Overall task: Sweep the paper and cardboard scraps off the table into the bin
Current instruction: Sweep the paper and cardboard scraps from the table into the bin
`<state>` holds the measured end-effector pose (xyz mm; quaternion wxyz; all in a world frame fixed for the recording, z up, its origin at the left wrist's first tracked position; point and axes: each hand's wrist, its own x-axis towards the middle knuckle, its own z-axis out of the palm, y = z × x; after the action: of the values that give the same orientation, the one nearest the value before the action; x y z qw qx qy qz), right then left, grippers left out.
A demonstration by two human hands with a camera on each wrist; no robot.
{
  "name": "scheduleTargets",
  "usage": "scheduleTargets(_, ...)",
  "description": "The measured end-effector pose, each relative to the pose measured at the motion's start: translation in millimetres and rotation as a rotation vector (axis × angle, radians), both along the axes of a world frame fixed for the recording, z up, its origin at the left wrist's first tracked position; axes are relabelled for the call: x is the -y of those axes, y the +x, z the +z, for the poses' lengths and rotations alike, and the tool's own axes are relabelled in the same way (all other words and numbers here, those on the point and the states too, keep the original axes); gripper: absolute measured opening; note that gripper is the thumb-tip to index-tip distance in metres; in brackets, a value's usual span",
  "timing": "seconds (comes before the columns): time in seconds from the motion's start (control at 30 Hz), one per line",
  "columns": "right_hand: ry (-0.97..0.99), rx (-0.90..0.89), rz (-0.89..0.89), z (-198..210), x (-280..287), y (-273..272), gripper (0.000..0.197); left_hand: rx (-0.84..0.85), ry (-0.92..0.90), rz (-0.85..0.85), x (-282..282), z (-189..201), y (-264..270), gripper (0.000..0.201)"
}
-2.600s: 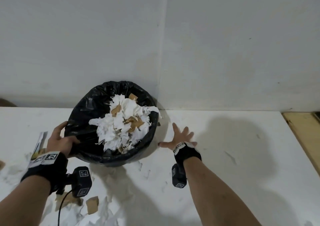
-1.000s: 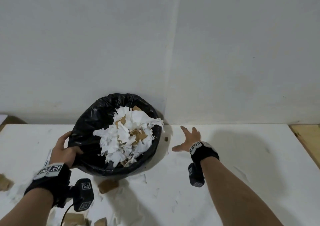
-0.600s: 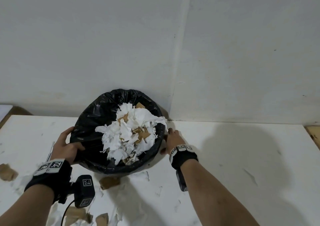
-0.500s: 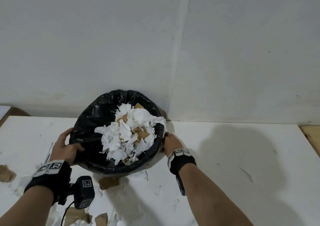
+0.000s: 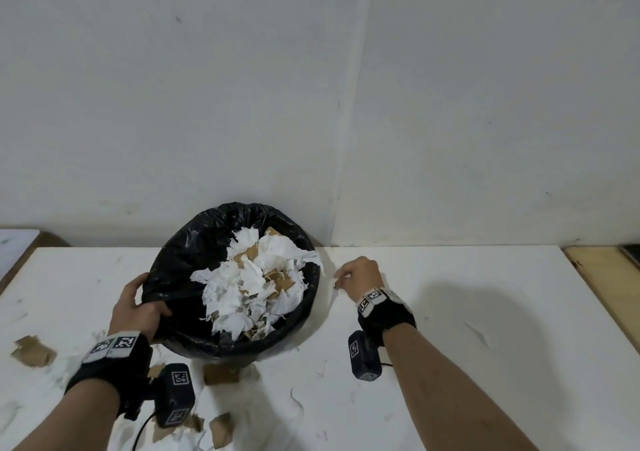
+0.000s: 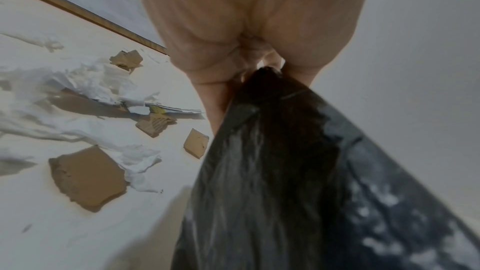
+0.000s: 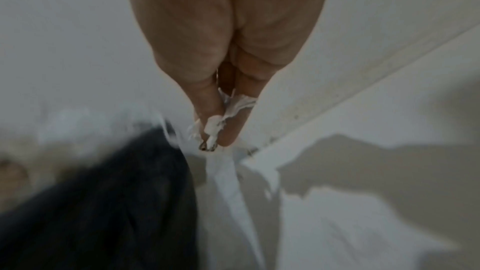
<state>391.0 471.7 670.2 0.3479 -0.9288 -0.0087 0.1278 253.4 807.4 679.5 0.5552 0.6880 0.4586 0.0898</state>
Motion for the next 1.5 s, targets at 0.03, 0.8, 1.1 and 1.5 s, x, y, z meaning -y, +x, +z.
scheduleTargets(0.03,0.032,0.027,-0.005,17,-1,1,0.012,-0.012,0.004,0.003,0,3,-3,0.080)
scheduleTargets(0.8,0.270,0.217,0.223,183,-87,-37,0.016,-0.072,0.081,-0.160,16,42,-34,0.079)
scheduleTargets(1.1,0.325,0.103,0.134,134,-60,-43,0.057,0.013,0.030,-0.099,10,41,-34,0.080)
scheduleTargets(1.5,0.174,-0.135,-0.034,95,-34,-63,0.085,0.036,-0.012,-0.148,6,51,-19,0.084)
